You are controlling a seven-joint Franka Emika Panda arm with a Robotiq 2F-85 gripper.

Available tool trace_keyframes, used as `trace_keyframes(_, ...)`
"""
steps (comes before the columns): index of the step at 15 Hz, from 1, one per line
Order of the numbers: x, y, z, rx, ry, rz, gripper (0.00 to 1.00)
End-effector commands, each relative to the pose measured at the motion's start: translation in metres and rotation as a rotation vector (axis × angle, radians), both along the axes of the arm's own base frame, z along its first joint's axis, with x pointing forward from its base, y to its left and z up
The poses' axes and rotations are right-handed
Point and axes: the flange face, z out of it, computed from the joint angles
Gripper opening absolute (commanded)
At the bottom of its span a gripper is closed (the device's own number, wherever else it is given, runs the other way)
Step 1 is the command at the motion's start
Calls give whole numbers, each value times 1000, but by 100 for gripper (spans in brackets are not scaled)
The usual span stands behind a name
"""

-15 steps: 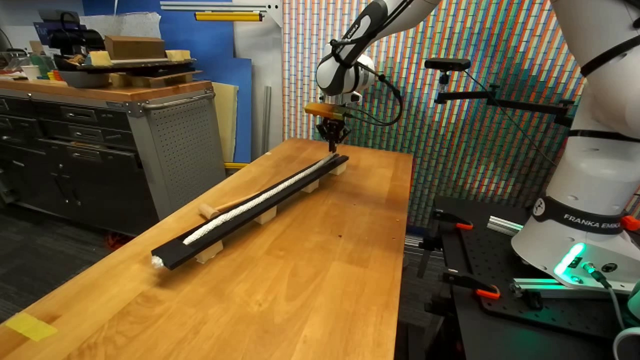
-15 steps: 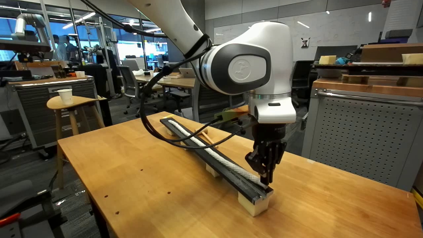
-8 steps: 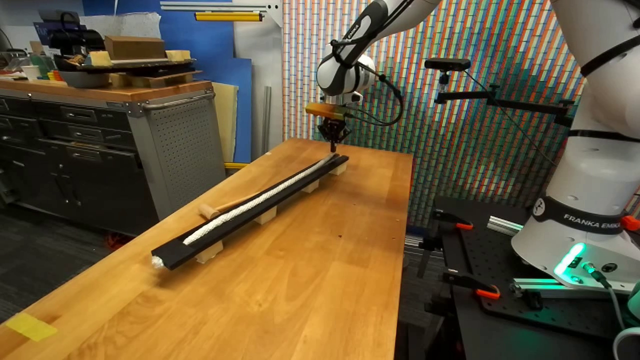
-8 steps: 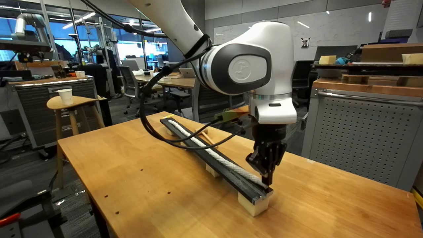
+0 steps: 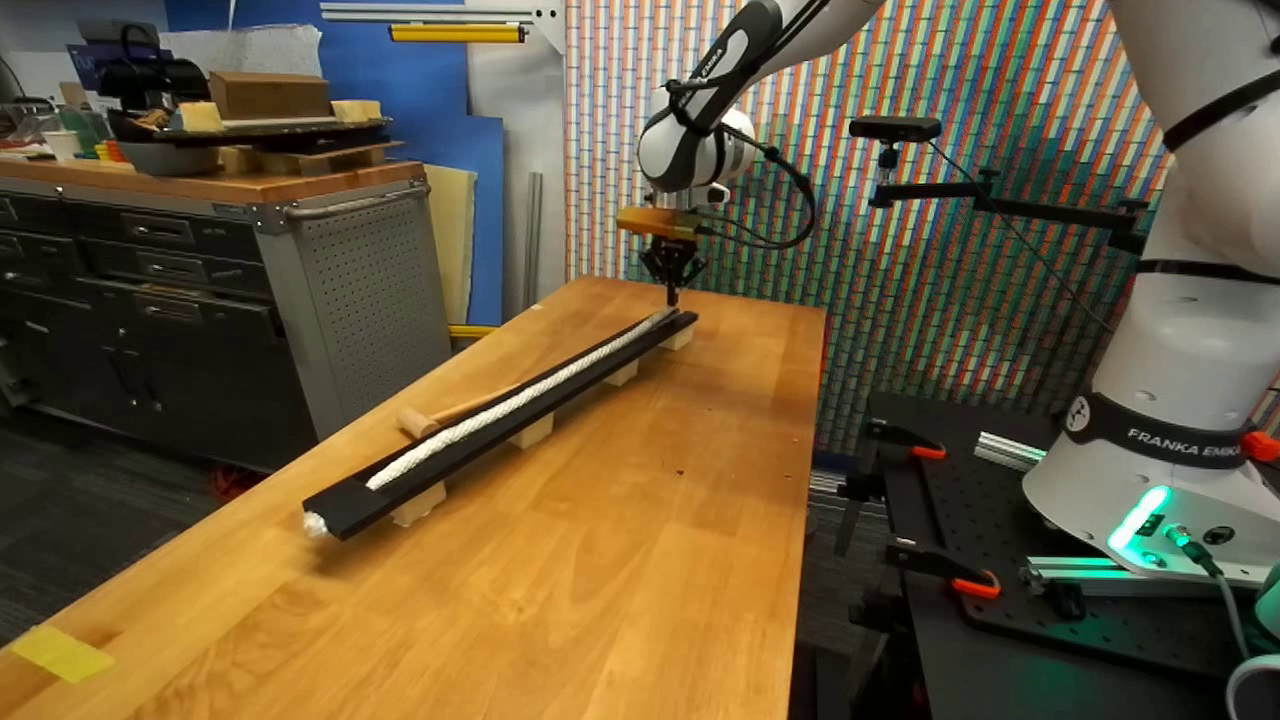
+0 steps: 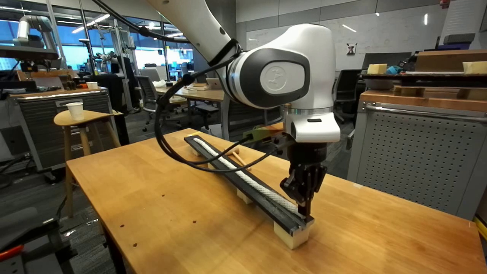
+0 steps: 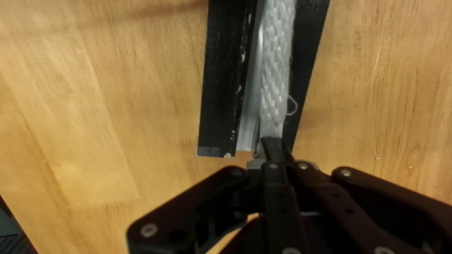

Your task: Put the rope on the black thing

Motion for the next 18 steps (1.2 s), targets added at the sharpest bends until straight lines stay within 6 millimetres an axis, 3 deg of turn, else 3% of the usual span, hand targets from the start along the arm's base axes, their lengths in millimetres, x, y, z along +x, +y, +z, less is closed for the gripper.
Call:
trace_keyframes(1,-12,6,8,0,35,40,0)
trace_keyframes(10,-24,8,-1,-11,85,56,0)
trace_keyframes(11,-23,7,1,-14,80,57,26)
trace_keyframes(13,-21,7,6,-19,68,61,34)
trace_keyframes(18,-16,10,26,-29,28,91,72)
